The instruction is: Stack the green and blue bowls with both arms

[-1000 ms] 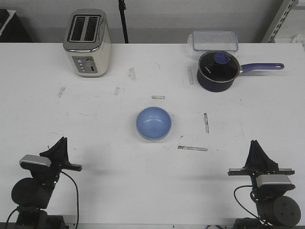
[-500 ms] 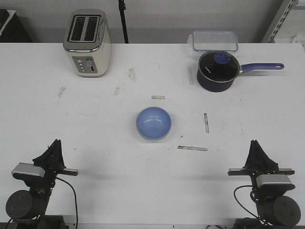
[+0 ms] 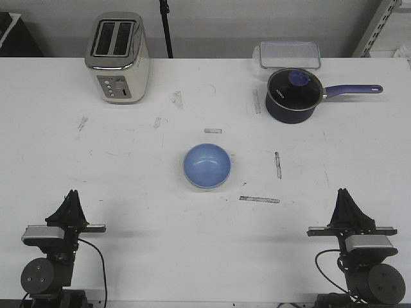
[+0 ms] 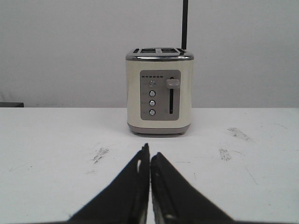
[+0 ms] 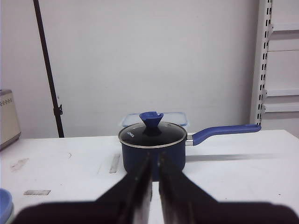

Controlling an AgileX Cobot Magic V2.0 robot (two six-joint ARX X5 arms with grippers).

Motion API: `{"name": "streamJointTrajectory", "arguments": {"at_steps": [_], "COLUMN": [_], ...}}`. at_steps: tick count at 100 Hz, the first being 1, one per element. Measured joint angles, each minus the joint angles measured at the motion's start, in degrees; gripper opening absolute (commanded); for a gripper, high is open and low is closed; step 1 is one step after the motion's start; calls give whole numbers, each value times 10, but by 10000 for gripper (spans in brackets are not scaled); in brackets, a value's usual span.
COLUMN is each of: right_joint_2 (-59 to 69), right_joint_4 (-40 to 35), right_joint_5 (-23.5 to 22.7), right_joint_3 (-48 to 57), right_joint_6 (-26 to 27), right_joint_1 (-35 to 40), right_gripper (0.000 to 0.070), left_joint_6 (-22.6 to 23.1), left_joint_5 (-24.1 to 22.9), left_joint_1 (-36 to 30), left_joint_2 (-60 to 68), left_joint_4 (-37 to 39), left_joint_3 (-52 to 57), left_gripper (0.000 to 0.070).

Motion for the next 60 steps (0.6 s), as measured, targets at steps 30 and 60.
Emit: {"name": "streamJointTrajectory", "arguments": {"at_steps": [30,60], "right_joint_2": [0,0], "right_joint_4": [0,0], "right_joint_5": [0,0], "right_joint_3": [0,0], "right_joint_6": [0,0], "right_joint_1": [0,0], "right_gripper": [15,15], "left_joint_6": [0,0], "left_joint_5": [26,30], "left_joint_1": [7,12], "left_joint_2": [-21,-21], "left_joint_4": [3,5], "left_joint_3": [-63,-63], "left_gripper": [2,2]}}
